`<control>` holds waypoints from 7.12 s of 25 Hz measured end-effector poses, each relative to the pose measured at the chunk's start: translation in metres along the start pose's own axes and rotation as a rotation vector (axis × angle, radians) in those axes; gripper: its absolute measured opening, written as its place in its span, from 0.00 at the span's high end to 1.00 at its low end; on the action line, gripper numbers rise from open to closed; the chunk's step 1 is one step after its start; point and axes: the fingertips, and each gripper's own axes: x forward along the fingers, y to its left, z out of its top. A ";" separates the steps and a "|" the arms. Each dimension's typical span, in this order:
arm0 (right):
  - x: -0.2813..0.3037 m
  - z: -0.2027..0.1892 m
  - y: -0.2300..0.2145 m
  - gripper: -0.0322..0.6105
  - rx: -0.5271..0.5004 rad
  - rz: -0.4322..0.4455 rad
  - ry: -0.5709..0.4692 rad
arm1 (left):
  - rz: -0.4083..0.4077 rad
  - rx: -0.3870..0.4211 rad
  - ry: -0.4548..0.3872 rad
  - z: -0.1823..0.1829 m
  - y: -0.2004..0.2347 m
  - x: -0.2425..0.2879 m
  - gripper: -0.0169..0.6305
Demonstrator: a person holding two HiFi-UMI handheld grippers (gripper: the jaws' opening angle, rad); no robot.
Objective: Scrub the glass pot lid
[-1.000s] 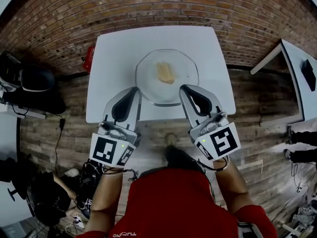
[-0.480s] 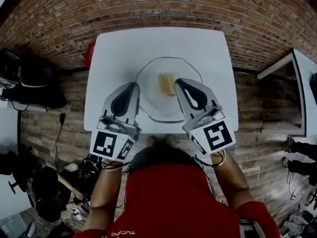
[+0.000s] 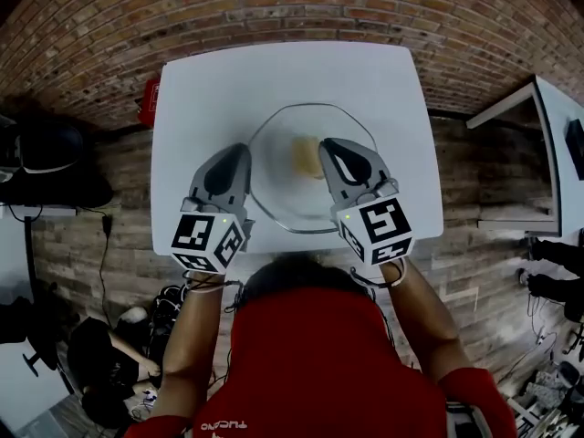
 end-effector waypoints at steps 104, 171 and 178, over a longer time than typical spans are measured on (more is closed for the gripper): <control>0.110 -0.137 0.059 0.87 0.255 -0.008 0.592 | -0.104 -0.573 0.559 -0.160 0.052 0.052 0.82; 0.057 -0.147 -0.007 0.87 0.284 -0.121 0.621 | -0.069 -0.558 0.521 -0.157 0.050 0.055 0.83; 0.068 -0.154 -0.006 0.86 0.291 -0.114 0.623 | -0.082 -0.510 0.485 -0.151 0.054 0.053 0.82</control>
